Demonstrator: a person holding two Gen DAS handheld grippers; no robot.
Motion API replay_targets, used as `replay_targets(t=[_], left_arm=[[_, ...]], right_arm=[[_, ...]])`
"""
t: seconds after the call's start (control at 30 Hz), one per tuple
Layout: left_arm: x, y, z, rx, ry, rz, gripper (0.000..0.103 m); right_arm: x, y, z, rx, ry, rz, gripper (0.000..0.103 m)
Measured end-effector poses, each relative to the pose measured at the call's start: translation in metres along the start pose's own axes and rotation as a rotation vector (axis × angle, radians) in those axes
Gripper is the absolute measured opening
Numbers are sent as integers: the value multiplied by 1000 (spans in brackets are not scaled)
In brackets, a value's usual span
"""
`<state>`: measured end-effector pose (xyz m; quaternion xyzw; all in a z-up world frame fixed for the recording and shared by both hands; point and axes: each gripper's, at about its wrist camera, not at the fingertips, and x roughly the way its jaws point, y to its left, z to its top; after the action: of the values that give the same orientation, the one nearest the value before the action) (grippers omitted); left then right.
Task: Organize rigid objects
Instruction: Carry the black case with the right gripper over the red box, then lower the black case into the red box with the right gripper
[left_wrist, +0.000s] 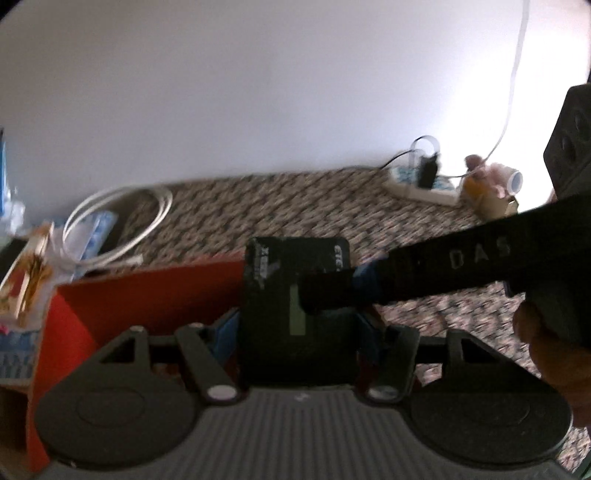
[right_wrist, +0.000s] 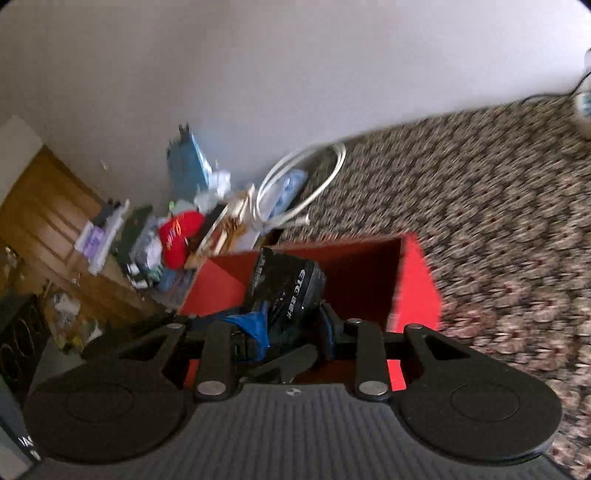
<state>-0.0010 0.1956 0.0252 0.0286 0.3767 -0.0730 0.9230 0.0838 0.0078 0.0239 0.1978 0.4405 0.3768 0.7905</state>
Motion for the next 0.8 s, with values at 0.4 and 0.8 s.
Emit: replay_targets(t=[0.4,0.8], left_arm=[[57,65,-10,-90,266,23,63],[61,69,-9,-98,287,56,64]], right_arm=[[88,14,-1,-30,175,-96,13],[99,11,0,-17,183,-179,14]])
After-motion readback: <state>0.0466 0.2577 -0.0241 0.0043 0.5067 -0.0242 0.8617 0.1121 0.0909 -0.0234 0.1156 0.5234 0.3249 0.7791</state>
